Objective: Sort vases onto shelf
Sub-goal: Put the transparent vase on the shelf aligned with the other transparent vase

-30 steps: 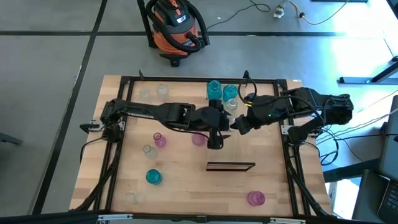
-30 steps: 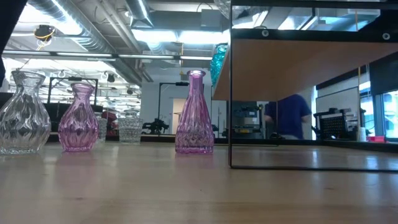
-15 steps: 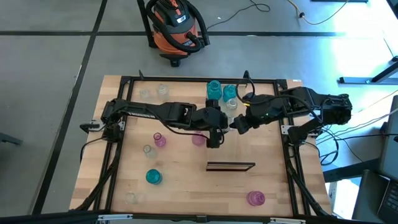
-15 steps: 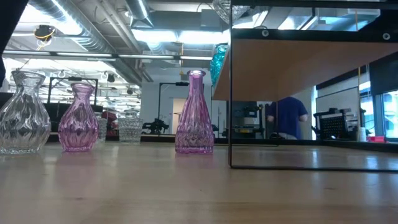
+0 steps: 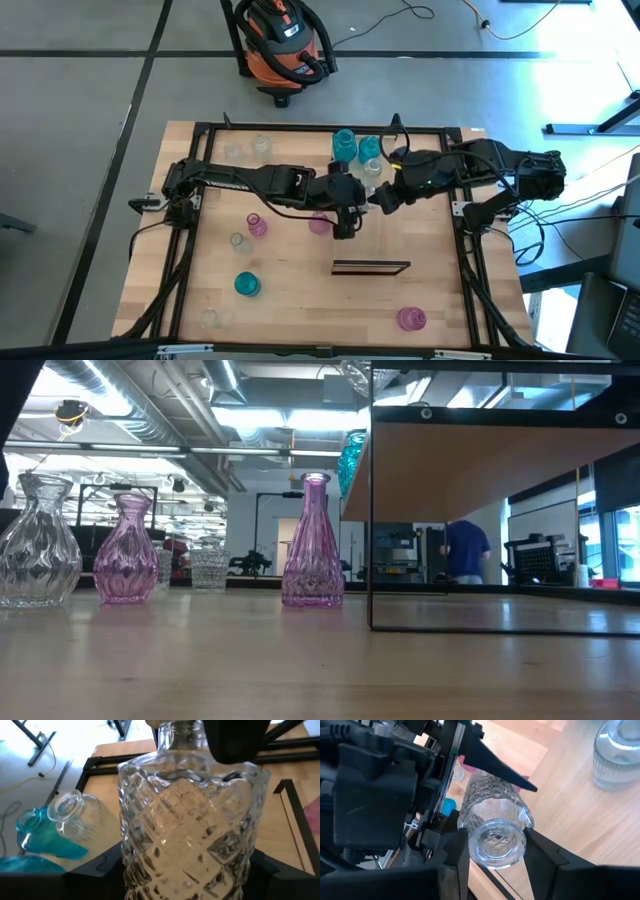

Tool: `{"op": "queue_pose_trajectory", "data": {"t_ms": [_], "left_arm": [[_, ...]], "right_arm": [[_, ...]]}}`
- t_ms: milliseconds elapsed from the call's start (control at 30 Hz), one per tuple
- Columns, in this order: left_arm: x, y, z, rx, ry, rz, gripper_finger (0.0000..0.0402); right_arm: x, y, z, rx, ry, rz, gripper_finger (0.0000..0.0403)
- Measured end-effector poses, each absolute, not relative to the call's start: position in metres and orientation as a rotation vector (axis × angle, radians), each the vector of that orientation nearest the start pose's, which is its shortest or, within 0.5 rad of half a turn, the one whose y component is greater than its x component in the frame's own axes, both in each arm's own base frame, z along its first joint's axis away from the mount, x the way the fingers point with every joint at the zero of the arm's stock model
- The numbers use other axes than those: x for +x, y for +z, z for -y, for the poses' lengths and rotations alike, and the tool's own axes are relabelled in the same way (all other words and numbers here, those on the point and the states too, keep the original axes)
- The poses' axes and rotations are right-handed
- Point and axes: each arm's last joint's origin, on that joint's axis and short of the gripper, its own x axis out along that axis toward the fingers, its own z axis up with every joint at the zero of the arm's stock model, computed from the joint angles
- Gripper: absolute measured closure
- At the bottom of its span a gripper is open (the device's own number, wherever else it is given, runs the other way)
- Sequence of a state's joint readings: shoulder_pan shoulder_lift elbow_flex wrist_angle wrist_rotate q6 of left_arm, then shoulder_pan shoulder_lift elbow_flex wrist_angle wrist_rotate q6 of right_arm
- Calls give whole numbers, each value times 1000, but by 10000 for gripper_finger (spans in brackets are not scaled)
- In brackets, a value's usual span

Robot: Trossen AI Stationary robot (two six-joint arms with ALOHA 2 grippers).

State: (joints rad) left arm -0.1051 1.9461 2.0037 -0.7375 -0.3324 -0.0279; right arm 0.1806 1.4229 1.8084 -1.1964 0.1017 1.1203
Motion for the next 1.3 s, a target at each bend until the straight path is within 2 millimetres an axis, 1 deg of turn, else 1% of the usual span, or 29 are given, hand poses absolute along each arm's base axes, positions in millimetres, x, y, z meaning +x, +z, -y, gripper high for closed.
{"op": "queue_pose_trajectory", "data": {"t_ms": [167, 233, 300, 367, 433, 567, 667, 800, 933, 1000, 1167, 1267, 1300], "left_arm": [[427, 365, 36, 46, 273, -662, 161], [425, 362, 35, 38, 282, -692, 161], [427, 360, 35, 18, 279, -690, 161], [427, 359, 35, 15, 282, -695, 161], [428, 363, 35, 10, 291, -664, 161], [429, 364, 35, 1, 297, -641, 161], [431, 367, 36, -33, 295, -607, 161], [434, 372, 42, -65, 279, -545, 161], [435, 381, 50, -87, 272, -463, 161], [434, 385, 53, -103, 305, -421, 161], [421, 399, 55, -122, 431, -367, 161], [418, 397, 54, -144, 483, -384, 161], [418, 392, 54, -148, 495, -398, 161]], "right_arm": [[238, 452, -40, 935, -377, -670, 236], [227, 461, -38, 941, -363, -621, 226], [214, 468, -39, 934, -356, -577, 218], [203, 474, -39, 923, -366, -535, 215], [195, 478, -39, 914, -373, -501, 214], [172, 486, -38, 903, -372, -440, 217], [160, 490, -38, 894, -372, -405, 218], [150, 493, -39, 881, -367, -386, 219], [142, 491, -40, 860, -363, -420, 219], [141, 489, -41, 848, -359, -442, 219], [137, 485, -42, 809, -367, -496, 219], [136, 483, -41, 786, -376, -516, 219], [136, 483, -41, 779, -378, -523, 219]]}}
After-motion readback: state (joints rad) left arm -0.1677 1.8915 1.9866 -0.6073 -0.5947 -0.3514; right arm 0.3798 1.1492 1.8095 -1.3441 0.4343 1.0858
